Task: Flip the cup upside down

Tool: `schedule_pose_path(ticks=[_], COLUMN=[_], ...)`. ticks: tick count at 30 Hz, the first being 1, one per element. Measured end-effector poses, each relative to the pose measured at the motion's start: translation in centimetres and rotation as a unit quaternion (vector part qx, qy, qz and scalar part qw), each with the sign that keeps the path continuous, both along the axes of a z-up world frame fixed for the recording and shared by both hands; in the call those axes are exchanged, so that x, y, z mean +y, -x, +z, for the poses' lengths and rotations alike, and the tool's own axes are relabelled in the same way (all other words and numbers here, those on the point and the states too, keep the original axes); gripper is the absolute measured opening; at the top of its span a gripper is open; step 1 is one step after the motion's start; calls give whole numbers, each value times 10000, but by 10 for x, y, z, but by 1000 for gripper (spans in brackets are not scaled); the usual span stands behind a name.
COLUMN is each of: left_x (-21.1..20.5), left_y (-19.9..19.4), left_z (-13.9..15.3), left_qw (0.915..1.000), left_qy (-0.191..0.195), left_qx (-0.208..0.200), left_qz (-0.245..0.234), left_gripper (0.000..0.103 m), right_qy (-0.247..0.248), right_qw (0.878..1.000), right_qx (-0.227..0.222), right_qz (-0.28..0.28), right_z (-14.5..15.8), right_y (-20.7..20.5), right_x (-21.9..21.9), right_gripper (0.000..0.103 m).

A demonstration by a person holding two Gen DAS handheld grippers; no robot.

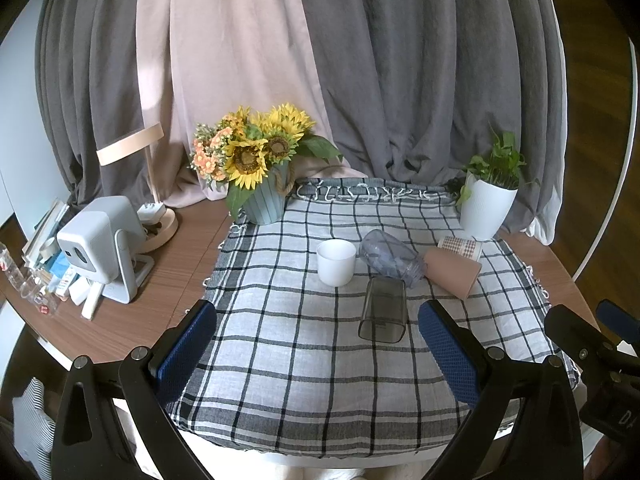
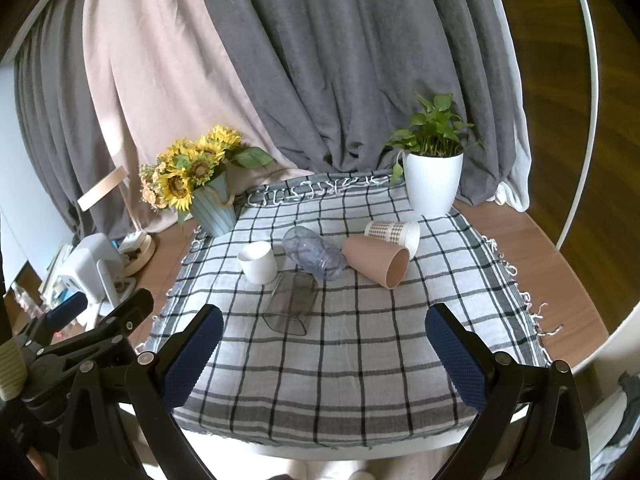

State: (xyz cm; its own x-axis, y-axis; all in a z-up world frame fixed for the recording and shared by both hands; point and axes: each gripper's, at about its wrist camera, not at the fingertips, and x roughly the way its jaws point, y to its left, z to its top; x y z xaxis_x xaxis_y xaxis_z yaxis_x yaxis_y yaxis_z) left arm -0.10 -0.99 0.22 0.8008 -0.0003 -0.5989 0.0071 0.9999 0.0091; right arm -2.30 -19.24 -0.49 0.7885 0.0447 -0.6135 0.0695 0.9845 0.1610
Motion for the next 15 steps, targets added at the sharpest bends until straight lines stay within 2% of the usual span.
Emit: schedule_pose_path(ticks=[15], left_x=[-2], left_y=[0], left_z=[1], left_qw=[10000], left_qy=[-24], left_qx=[4], left_qz=[-13], left_gripper=[103], right_qy=[3], right_qw=[10000], right_qx=[-1], right_qz=[13], right_z=[-1], right_y=[0], right_x=[-1], right_gripper=[102])
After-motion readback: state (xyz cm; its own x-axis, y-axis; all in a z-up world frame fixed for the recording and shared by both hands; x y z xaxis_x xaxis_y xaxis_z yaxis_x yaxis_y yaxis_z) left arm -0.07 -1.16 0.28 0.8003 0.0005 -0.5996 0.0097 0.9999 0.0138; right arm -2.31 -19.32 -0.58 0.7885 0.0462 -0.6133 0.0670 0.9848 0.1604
